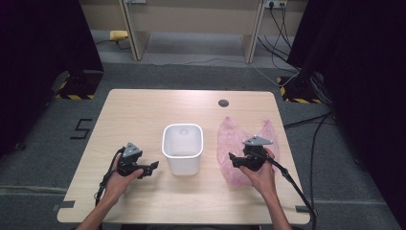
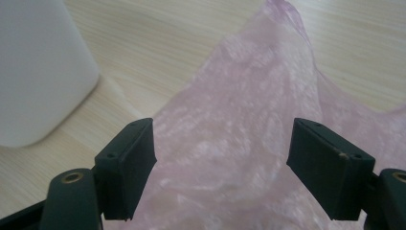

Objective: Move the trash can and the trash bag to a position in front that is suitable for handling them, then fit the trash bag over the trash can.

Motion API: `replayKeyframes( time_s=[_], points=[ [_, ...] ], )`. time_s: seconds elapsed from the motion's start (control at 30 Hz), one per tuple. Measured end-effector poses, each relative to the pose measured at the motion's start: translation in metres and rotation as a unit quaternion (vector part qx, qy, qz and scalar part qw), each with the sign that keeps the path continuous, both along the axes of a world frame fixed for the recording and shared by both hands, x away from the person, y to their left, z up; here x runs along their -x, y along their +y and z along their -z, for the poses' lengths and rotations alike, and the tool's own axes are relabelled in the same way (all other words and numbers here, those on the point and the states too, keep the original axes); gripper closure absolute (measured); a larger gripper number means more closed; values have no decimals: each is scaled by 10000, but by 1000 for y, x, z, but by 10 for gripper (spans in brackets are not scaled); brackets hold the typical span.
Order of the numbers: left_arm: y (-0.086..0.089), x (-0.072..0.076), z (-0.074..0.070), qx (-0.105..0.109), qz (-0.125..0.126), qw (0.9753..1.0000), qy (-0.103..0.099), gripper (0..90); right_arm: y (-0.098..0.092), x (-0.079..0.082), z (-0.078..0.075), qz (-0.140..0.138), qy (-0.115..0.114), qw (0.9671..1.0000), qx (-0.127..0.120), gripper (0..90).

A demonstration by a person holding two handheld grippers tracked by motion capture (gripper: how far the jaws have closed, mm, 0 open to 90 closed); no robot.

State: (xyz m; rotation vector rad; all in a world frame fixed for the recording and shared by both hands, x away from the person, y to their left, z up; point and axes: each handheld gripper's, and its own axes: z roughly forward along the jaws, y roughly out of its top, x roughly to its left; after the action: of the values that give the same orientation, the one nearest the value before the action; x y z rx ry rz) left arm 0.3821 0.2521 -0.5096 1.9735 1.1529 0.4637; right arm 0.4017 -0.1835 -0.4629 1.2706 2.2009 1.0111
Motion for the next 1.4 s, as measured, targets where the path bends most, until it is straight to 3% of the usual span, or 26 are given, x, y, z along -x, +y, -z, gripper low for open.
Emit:
replayKeyframes(
  time_s=[0.17, 0.27, 0.43, 0.9, 1.4],
  points=[
    [15, 2, 8, -14, -119, 9998, 142, 153, -17, 3, 8, 146, 47, 9999, -23, 232],
    [17, 4, 14, -381, -22, 9992, 94, 147, -24, 4, 11, 237, 65, 9997, -57, 219],
    [18, 4, 14, -380, -4, 9992, 93, 138, -33, 6, 15, 338, 76, 9993, -108, 205],
    [17, 4, 15, -393, 80, 9991, 118, 103, -36, 16, 21, 194, 110, 9997, -116, 179],
    [17, 5, 14, -404, 121, 9990, 126, 96, -40, 10, 19, 330, 117, 9993, -121, 171]
  ],
)
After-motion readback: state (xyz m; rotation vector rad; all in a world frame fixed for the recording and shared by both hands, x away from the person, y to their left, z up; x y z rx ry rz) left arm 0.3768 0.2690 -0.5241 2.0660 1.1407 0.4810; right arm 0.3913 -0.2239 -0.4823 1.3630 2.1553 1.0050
